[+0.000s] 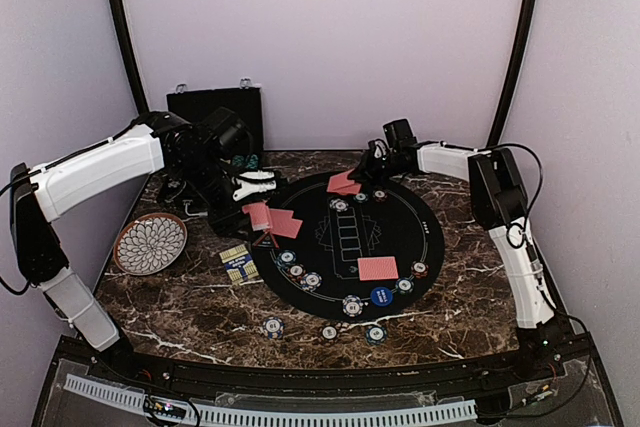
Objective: Distribute texas hold em gaming equipment
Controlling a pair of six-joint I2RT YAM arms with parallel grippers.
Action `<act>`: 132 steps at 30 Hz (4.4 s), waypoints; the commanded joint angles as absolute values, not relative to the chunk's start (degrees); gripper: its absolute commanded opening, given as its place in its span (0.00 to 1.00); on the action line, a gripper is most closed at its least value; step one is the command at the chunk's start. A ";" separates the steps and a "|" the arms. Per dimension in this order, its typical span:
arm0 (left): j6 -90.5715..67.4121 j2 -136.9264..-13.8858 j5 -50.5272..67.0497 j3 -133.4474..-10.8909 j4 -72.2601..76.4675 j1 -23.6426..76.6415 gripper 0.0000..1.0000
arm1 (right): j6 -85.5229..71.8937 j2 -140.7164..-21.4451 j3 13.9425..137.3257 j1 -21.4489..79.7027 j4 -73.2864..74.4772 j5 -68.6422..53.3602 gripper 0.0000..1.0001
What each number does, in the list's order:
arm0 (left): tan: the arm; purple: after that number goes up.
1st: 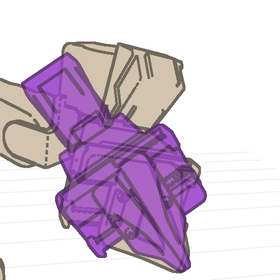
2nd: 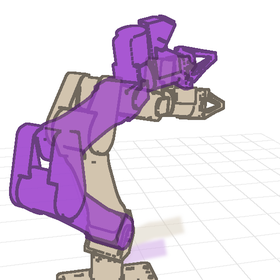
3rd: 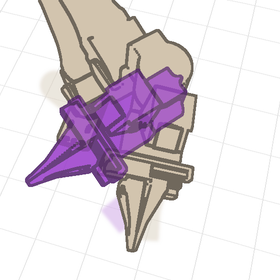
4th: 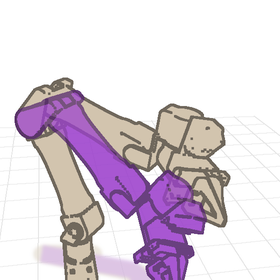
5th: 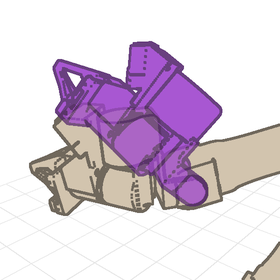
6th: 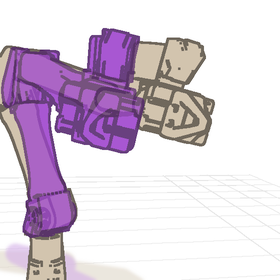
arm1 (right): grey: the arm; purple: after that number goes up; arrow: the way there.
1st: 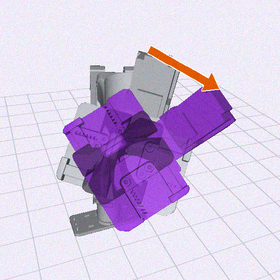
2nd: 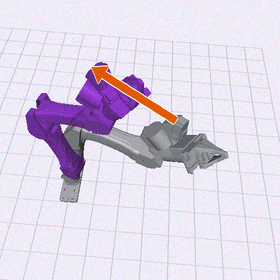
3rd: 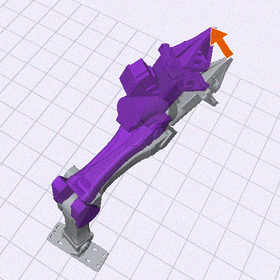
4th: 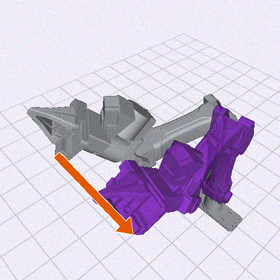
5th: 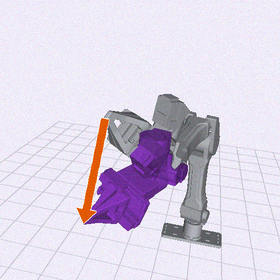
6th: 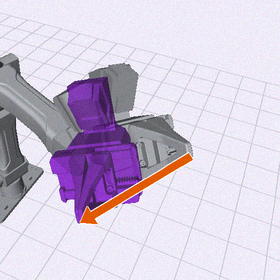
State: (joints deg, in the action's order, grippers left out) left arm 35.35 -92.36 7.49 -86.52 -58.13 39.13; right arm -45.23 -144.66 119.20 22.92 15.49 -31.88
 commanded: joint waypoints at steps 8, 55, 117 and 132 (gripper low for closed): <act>35.67 -89.83 8.29 -85.77 -58.45 39.21 0.03 | -43.40 -143.35 122.01 22.67 15.36 -29.84 0.31; 34.52 -90.52 8.59 -87.85 -57.27 39.25 0.03 | -59.83 -100.05 64.37 45.54 -24.40 -38.69 0.99; 33.75 -91.16 9.90 -89.91 -58.34 39.21 0.02 | -73.83 -126.91 88.59 52.34 -32.61 -42.81 0.87; 33.84 -90.70 9.52 -89.91 -58.48 39.21 0.02 | -69.79 -121.63 81.43 49.62 -27.81 -41.51 0.74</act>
State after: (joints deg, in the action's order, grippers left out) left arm 33.39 -92.31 8.95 -88.20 -58.02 39.29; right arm -72.23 -124.42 84.88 51.11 -30.83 -42.26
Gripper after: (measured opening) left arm 0.673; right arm 0.755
